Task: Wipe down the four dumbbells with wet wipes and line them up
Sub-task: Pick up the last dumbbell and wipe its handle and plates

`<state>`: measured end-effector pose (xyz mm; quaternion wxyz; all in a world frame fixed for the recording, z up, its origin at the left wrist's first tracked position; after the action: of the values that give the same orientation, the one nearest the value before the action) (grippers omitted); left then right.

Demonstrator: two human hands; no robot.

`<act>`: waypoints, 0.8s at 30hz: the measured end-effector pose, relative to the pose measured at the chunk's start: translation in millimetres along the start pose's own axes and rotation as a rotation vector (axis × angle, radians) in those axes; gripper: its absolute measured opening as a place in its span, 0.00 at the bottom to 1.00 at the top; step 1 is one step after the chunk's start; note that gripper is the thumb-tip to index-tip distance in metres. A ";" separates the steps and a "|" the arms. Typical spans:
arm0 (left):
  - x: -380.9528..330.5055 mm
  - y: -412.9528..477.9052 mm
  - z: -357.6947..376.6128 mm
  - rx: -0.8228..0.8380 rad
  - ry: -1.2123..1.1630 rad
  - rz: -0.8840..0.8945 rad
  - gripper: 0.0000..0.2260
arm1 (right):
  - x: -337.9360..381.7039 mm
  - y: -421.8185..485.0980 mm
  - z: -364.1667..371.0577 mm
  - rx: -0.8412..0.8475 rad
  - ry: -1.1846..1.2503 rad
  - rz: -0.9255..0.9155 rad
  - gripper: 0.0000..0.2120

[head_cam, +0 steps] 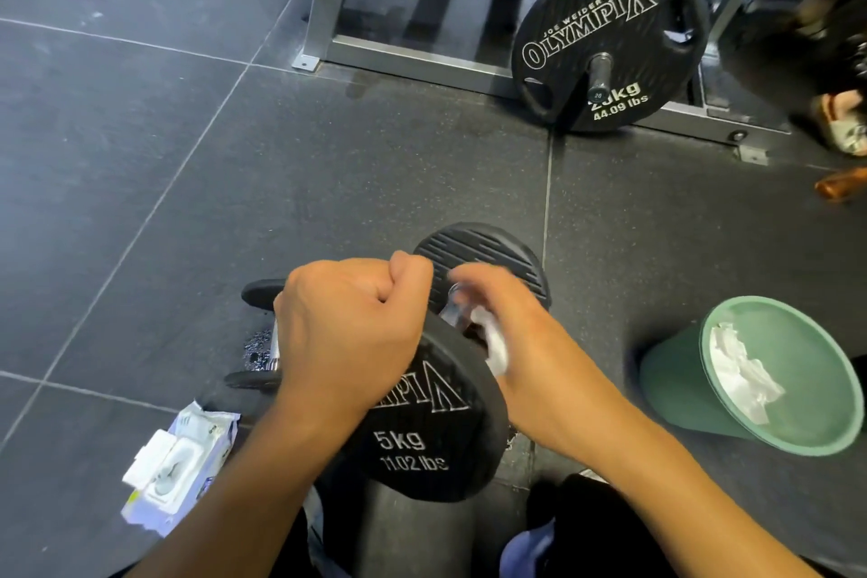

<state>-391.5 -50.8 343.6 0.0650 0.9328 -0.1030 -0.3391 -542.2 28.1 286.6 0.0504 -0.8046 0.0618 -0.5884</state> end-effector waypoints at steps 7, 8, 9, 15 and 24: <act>-16.0 -3.9 1.8 -0.029 0.064 0.147 0.25 | -100.1 -35.2 66.0 -0.210 1.188 1.036 0.19; -17.5 -4.5 2.6 -0.028 0.057 0.157 0.25 | -101.1 -30.5 68.0 -0.221 1.190 1.021 0.21; -17.6 -4.8 3.9 -0.023 0.050 0.158 0.25 | -103.5 -26.4 66.7 -0.251 1.176 0.998 0.21; -20.6 -11.6 5.7 -0.017 -0.005 0.178 0.25 | -91.2 -22.8 52.0 -0.291 1.292 0.865 0.09; -21.9 -15.6 -8.5 -0.086 -0.046 0.162 0.25 | -85.2 -20.0 41.7 -0.305 1.359 0.690 0.26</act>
<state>-400.1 -30.1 360.6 0.1299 0.9099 -0.1648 -0.3579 -527.2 61.8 196.9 0.0706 -0.2007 0.4064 -0.8886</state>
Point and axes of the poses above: each hand's wrist, its own y-axis towards the middle knuckle, its own z-axis out of the palm, x = y × z, the point moved 9 cm from there along y, towards the middle knuckle, and after that the axes turned 15 degrees about y, right-handed, at the moved point
